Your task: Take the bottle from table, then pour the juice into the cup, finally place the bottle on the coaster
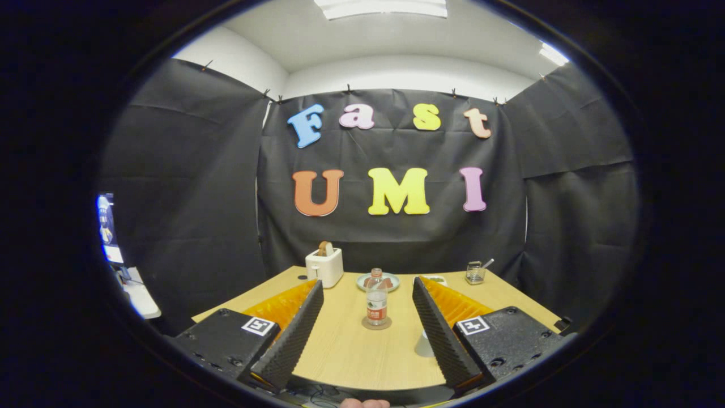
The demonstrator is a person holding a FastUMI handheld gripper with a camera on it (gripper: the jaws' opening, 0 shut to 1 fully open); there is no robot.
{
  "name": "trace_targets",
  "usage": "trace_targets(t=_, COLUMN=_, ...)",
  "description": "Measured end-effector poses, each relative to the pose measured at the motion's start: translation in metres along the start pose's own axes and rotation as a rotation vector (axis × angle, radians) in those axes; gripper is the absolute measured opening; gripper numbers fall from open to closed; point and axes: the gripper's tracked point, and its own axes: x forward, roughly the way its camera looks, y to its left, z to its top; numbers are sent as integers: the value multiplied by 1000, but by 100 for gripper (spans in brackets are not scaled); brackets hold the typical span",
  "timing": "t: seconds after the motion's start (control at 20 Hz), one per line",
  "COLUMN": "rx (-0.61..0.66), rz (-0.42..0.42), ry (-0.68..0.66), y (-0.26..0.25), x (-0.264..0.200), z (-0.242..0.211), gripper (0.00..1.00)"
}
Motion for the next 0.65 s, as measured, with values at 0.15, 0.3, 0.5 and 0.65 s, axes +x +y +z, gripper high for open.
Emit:
trace_targets(t=0.15, rx=2, rz=-3, ry=2, y=-1, x=2, z=-2, gripper=100)
trace_targets(t=0.3, rx=7, rz=-1, ry=1, y=0, x=2, z=-3, gripper=100)
trace_targets(t=0.5, rx=5, rz=-1, ry=-5, y=0, x=1, z=-3, gripper=100)
trace_targets(t=0.65, rx=0, rz=-23, ry=1, y=-6, x=2, z=-2, gripper=100)
